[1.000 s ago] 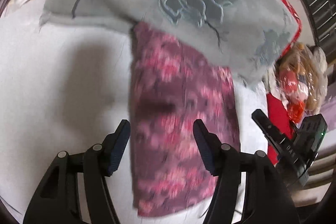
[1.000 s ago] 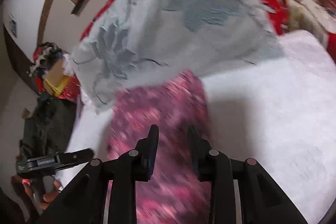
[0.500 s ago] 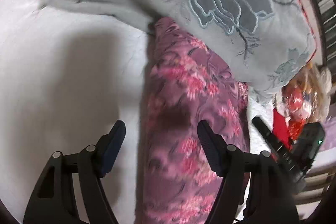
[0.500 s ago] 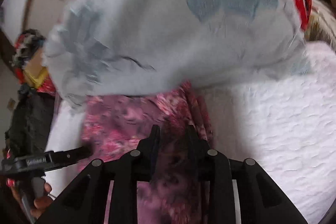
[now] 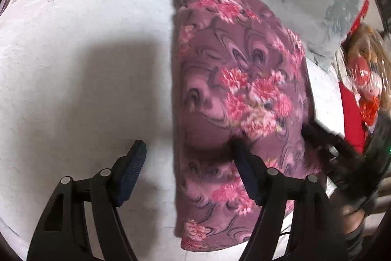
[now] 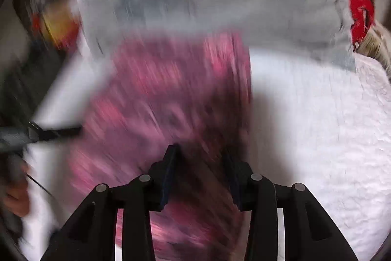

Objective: Fold small clothes

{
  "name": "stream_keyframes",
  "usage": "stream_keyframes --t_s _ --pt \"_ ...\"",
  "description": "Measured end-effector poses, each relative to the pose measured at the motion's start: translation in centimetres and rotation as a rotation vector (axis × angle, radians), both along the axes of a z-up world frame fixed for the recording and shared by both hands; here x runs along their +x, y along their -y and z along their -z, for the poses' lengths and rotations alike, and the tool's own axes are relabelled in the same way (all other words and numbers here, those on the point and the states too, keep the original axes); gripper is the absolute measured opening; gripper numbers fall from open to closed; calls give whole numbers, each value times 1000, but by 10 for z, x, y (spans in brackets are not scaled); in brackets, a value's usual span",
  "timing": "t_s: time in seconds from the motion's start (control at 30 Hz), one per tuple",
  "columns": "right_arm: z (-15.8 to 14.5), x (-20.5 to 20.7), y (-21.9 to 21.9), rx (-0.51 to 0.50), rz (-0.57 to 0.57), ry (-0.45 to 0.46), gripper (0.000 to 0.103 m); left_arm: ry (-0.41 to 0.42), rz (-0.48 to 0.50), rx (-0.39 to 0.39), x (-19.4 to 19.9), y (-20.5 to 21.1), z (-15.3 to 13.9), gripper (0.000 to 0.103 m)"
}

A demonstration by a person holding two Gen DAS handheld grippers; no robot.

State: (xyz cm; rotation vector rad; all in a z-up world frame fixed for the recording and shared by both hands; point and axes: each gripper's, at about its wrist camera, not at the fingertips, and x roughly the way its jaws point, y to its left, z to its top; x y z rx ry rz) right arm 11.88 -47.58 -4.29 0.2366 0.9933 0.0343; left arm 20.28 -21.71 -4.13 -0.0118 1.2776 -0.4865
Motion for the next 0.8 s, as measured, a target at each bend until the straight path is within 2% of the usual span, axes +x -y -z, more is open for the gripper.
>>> stream_keyframes --t_s 0.07,0.1,0.13,0.17,0.23,0.3,0.33,0.4,0.47,0.5,0.53,0.57,0.6,0.63,0.73,0.8 --pt "-10 -5 13 57 51 9 41 -28 -22 -63 5 -11 -8 73" --pt "-14 -8 25 116 93 31 41 -45 -42 -103 10 -19 -9 73" --pt "-15 -12 41 174 139 55 48 -58 -65 -137 16 -27 -11 73" --pt "-15 -14 54 212 186 64 58 -67 -87 -159 24 -23 -10 72" --pt "-4 -13 75 296 257 51 65 -115 -123 -183 35 -22 -2 72" --pt "10 -7 80 385 273 28 65 -187 -113 -236 42 -22 8 73" --pt "21 -4 80 444 265 14 65 -202 -101 -246 45 -18 9 79" --pt "30 7 71 495 235 42 67 -167 -67 -240 44 -5 5 85" --pt "31 14 60 526 206 61 69 -175 -23 -247 37 4 5 85" --pt "28 17 57 504 214 61 69 -190 -13 -259 32 12 6 78" --pt "25 21 53 472 212 55 66 -178 -23 -235 30 21 5 67" --pt "18 22 54 431 202 47 47 -154 -23 -206 29 27 1 58" --pt "14 27 46 406 184 42 35 -129 -16 -181 27 27 -4 41" --pt "6 24 42 358 179 56 26 -111 -13 -173 26 30 -7 29" --pt "-14 12 34 279 171 89 21 -92 -20 -193 21 24 -20 23" --pt "-22 -1 30 291 169 113 20 -75 -34 -181 14 13 -29 23"
